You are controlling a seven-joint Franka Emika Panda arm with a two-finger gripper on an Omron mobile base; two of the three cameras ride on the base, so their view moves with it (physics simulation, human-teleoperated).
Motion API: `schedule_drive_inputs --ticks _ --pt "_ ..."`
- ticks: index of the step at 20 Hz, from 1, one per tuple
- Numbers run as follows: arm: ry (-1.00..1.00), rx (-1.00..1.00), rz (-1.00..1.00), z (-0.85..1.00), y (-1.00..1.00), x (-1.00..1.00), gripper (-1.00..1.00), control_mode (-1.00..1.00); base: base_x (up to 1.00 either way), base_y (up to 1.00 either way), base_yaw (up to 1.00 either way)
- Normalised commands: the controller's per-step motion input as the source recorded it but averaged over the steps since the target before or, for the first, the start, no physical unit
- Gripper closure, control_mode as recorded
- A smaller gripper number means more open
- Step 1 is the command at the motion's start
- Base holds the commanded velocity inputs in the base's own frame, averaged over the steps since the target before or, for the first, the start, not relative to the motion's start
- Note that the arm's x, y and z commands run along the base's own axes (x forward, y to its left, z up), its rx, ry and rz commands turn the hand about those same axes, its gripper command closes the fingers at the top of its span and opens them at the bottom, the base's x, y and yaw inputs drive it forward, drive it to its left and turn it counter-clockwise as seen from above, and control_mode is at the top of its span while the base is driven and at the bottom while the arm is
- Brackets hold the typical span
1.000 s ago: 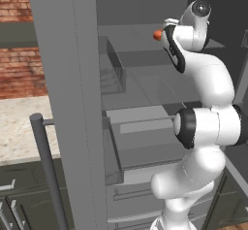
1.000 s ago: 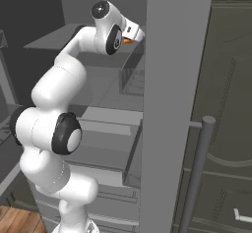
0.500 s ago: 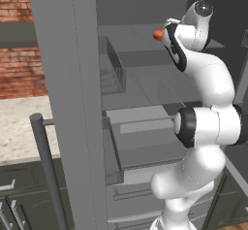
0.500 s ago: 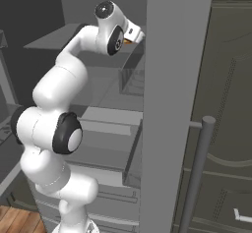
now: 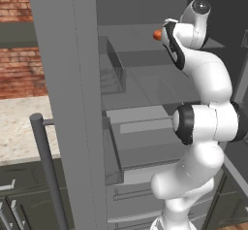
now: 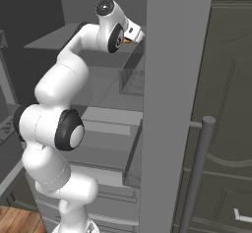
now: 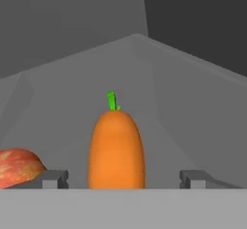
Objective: Gather the squash and carrot from the fridge and place them on a tray on the dining counter. Then gather the fish and chicken drumstick from the fridge and place them on the other tray.
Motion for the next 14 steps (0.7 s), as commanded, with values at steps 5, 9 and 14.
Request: schedule_drive_inputs --ticks 5,9,14 --pt "0.00 0.00 0.01 -0.23 0.08 -0.08 1.00 -1.00 0.00 0.00 0.00" --pt "0.04 0.00 0.01 -0.10 0.00 0.02 1.00 -1.00 0.00 0.00 0.00" --pt "0.01 0.00 0.00 0.09 0.00 -0.01 1.00 -1.00 0.00 0.00 0.00"
